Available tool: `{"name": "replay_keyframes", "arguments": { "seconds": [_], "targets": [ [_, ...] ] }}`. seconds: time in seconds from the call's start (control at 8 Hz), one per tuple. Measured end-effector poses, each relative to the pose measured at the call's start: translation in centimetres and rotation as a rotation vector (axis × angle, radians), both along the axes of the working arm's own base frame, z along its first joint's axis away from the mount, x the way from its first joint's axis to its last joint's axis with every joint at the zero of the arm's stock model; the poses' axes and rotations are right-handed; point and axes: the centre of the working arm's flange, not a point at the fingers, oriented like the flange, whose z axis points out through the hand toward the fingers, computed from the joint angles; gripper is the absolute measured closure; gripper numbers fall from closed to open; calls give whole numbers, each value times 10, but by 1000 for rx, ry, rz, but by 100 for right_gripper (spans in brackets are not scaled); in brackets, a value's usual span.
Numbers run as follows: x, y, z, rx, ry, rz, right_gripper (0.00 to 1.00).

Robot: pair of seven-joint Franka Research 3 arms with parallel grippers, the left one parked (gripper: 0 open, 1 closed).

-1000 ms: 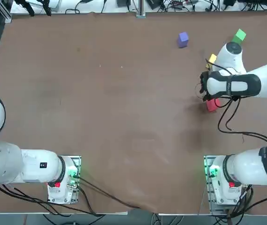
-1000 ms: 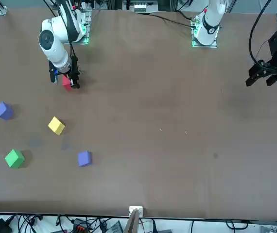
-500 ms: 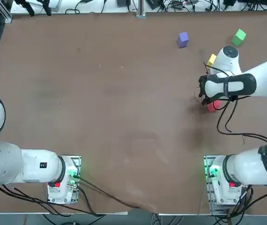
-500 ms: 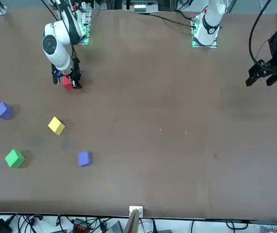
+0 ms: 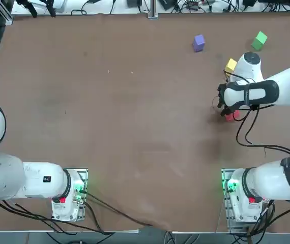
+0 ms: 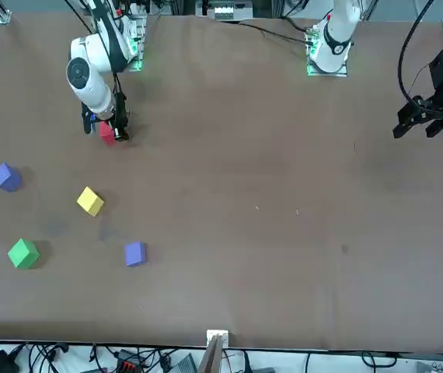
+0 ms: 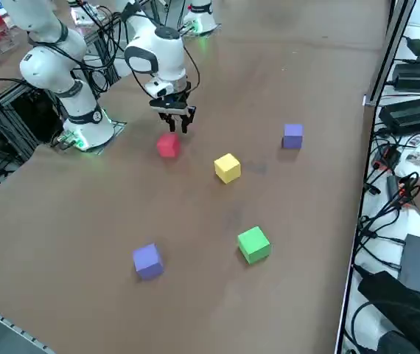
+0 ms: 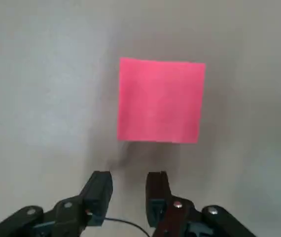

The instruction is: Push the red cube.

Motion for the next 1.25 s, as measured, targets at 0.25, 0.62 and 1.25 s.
{"name": "replay_keyframes", "arguments": {
  "seconds": [0.25, 0.62, 1.25],
  "targets": [
    [-1, -9, -4, -2, 12, -23, 56],
    [-4, -12, -14, -5, 38, -29, 56],
    [-3, -30, -22, -2, 58, -55, 59]
  ]
}}
